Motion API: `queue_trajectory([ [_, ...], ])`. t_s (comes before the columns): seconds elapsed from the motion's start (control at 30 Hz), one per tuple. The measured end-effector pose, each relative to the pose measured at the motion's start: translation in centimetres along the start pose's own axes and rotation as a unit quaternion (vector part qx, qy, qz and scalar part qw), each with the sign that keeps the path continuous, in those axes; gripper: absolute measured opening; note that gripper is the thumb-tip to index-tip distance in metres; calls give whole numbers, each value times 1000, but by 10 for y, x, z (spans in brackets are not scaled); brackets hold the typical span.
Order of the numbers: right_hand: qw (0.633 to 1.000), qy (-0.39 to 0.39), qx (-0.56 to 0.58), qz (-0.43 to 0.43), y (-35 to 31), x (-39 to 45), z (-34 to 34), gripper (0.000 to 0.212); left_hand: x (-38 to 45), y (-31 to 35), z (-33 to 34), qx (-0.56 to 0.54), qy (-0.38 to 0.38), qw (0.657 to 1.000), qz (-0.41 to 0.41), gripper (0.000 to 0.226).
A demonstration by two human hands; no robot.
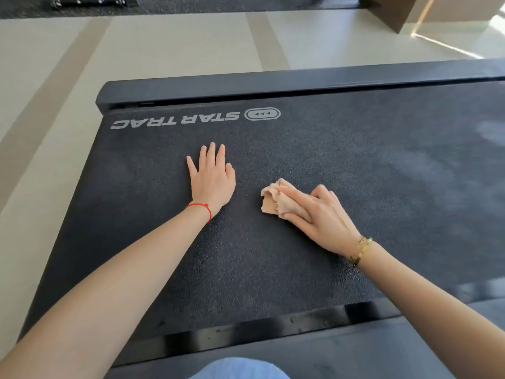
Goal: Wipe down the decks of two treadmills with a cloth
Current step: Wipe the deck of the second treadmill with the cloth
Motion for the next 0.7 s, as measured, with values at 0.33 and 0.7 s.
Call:
queue_trajectory([
  [0.33, 1000, 1, 17, 17, -1, -3, 10, 51, -9, -3, 0, 8, -10, 1000, 7, 55],
  [0.7, 998, -46, 41, -17, -15, -58, 6, 53, -32, 25, 5, 8, -15, 1000, -2, 58],
])
Point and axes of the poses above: each hand's wrist, its own x-axis towards the middle knuckle, its own z-axis out of the palm, y = z × x, the point moved 7 cm from there along x, towards the middle knuckle, and after that the axes turned 6 degrees about -y, right-handed, at the moved point
